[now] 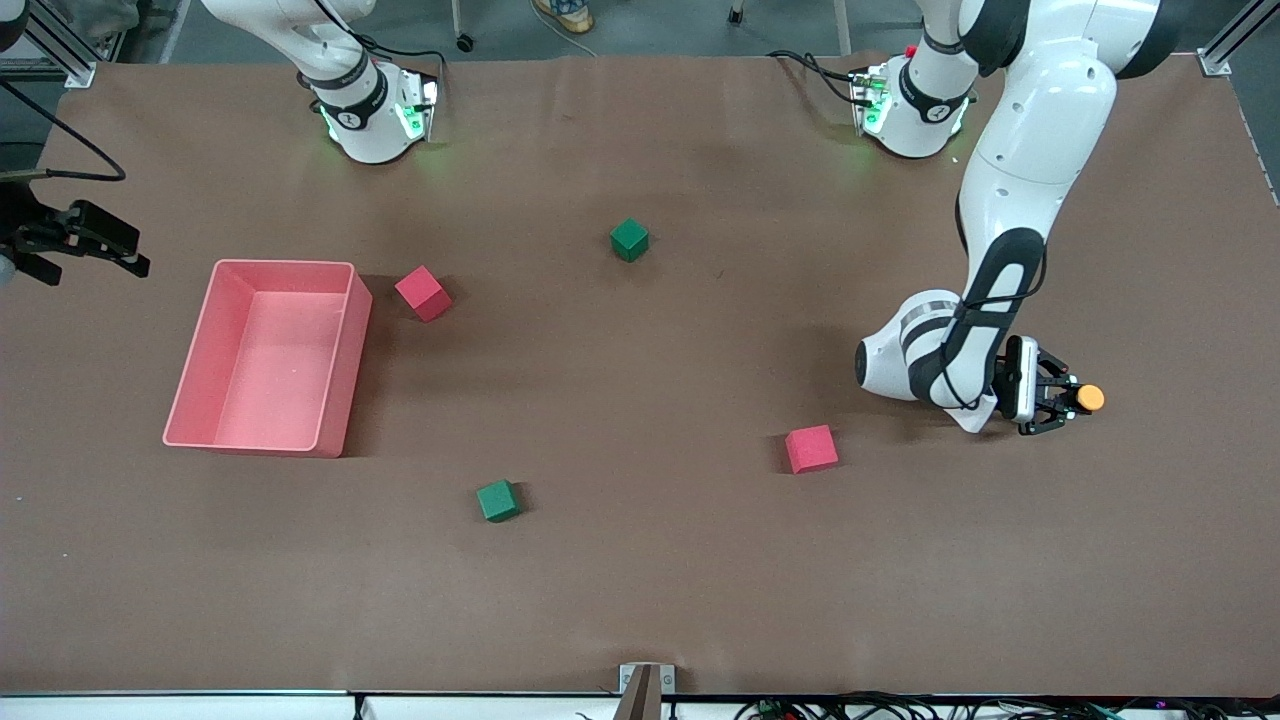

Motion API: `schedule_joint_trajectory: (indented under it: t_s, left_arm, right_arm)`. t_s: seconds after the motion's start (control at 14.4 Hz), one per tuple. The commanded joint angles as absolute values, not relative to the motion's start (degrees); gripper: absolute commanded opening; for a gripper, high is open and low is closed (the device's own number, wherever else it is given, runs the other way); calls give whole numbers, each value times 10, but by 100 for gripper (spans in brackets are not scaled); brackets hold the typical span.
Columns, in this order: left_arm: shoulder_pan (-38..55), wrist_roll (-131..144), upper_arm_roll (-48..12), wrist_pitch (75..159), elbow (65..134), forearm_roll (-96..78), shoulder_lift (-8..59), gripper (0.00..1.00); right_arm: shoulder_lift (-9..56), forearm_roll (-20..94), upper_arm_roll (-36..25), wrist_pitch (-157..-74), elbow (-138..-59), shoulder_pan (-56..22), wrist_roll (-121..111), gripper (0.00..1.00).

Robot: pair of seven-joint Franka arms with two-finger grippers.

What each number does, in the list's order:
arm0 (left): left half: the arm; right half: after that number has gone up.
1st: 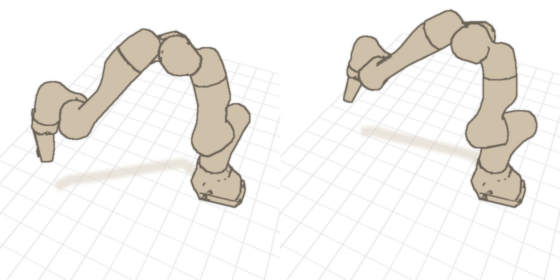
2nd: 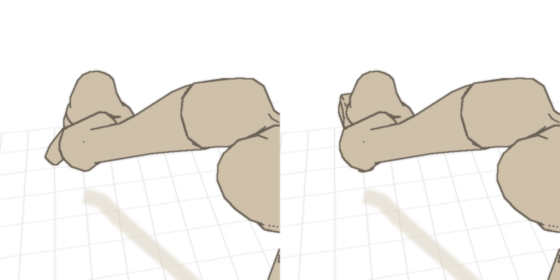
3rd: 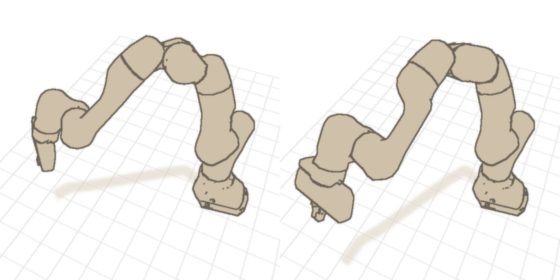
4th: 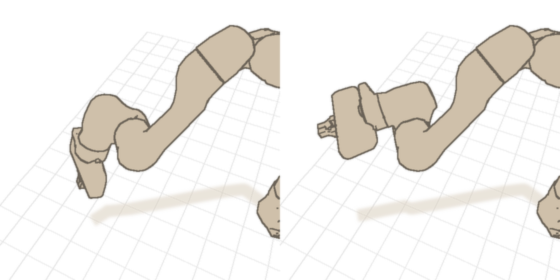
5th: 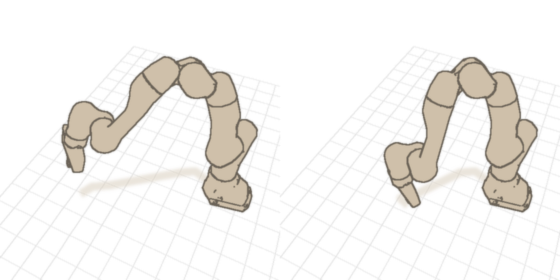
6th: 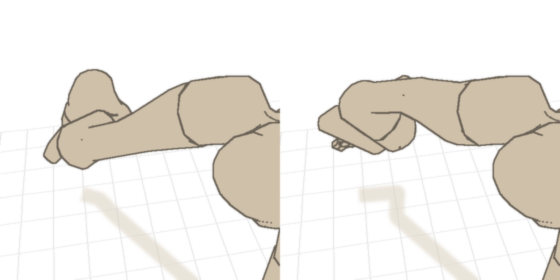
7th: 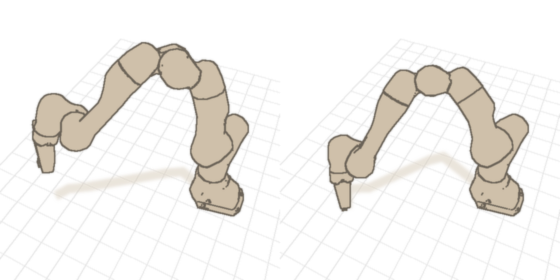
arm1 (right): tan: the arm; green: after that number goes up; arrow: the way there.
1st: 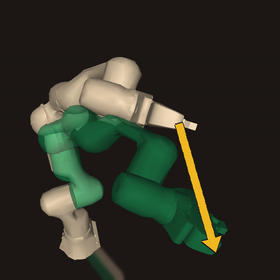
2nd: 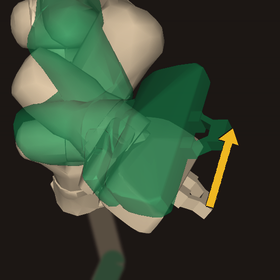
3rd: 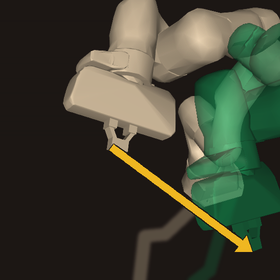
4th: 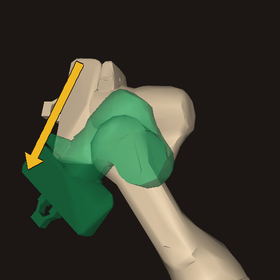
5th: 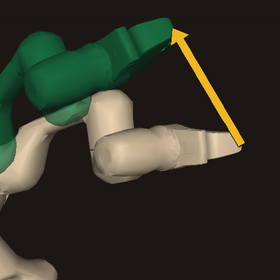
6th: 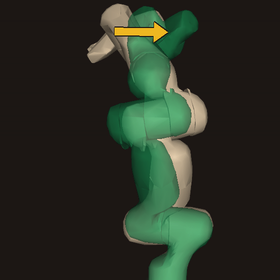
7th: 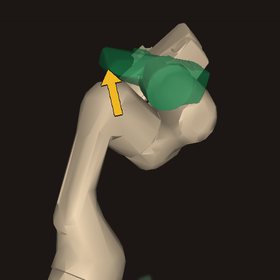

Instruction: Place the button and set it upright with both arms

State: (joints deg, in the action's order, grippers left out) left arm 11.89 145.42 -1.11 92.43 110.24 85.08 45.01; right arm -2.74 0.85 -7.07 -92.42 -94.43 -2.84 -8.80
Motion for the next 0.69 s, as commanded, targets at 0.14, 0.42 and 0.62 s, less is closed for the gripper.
schedule_joint_trajectory:
  t_s: [0.14,0.42,0.62]
  left_arm:
    - [117,1492,-10,913,1091,878,480,0]
    - [109,1502,-10,917,1089,885,491,1]
    - [110,1522,-10,917,1078,885,504,2]
  right_arm:
    - [-37,6,-72,-929,-949,-25,-97,100]
    - [-37,7,-72,-927,-949,-26,-97,100]
    - [-37,6,-72,-927,-949,-26,-97,100]
